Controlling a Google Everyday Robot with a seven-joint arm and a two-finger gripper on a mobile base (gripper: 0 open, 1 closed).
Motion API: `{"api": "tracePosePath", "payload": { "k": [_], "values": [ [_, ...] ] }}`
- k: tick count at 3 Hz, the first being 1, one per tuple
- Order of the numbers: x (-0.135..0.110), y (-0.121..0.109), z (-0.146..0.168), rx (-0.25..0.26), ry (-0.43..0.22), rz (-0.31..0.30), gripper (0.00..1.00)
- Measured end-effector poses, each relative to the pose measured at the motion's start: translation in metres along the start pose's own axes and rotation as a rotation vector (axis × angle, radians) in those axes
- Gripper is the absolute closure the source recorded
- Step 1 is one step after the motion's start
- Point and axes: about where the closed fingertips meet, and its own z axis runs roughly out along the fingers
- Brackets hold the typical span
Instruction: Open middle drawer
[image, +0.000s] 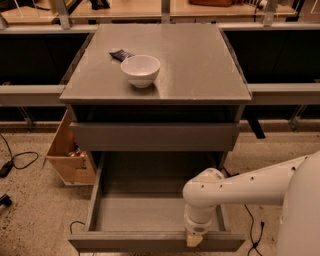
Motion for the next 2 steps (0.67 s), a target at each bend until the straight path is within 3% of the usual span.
{"api": "tracePosePath", "payload": {
  "k": [1, 2],
  "values": [
    [0.0, 0.0, 0.0, 0.0, 0.0, 0.0, 0.5],
    [0.0, 0.0001, 0.0, 0.0, 0.0, 0.0, 0.27]
  ]
}}
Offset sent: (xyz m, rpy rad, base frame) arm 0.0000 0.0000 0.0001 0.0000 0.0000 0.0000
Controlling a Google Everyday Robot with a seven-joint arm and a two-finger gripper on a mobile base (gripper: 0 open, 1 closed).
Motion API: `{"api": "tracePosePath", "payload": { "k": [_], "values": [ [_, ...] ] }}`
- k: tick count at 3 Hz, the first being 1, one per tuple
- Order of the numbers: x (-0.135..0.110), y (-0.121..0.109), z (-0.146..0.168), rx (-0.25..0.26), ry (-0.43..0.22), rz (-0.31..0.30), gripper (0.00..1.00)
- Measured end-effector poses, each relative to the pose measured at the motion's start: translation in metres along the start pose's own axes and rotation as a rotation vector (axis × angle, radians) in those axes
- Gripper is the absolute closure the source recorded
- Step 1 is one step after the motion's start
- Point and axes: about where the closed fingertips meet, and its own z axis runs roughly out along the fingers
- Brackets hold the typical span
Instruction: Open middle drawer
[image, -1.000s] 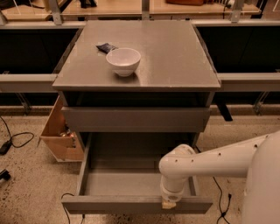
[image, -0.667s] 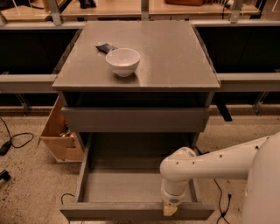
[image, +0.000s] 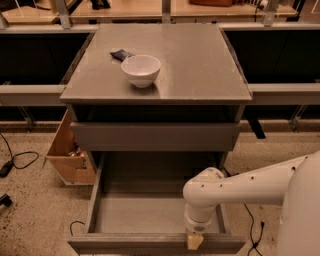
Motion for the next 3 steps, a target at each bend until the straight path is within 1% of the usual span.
{"api": "tracePosePath", "payload": {
  "k": [1, 2, 3],
  "values": [
    [0.0, 0.0, 0.0, 0.0, 0.0, 0.0, 0.04],
    [0.002, -0.002, -0.015, 0.016, 0.006, 0.002, 0.0],
    [0.01, -0.002, -0.078, 0.055, 0.001, 0.0, 0.0]
  ]
}}
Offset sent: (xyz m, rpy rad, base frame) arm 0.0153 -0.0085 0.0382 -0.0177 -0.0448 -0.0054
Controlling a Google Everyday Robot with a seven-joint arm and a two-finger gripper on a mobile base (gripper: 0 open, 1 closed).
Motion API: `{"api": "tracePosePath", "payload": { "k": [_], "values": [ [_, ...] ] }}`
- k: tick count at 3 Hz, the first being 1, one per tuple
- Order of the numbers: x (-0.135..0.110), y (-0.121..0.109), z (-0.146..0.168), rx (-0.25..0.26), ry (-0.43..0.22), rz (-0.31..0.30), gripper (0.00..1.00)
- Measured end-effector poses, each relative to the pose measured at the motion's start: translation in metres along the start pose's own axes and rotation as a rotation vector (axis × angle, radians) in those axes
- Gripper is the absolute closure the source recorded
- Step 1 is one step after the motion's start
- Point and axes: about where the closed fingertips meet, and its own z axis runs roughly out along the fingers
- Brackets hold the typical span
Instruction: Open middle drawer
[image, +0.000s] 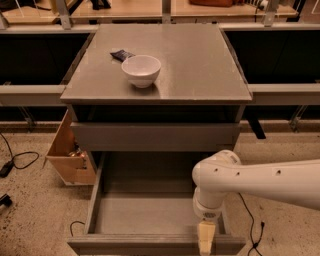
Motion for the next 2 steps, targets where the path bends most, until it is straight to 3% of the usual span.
{"api": "tracePosePath", "payload": {
  "k": [1, 2],
  "values": [
    [0.017, 0.02, -0.121, 0.072, -0.004, -0.026, 0.0],
    [0.028, 0.038, -0.208, 0.167, 0.012, -0.039, 0.0]
  ]
}}
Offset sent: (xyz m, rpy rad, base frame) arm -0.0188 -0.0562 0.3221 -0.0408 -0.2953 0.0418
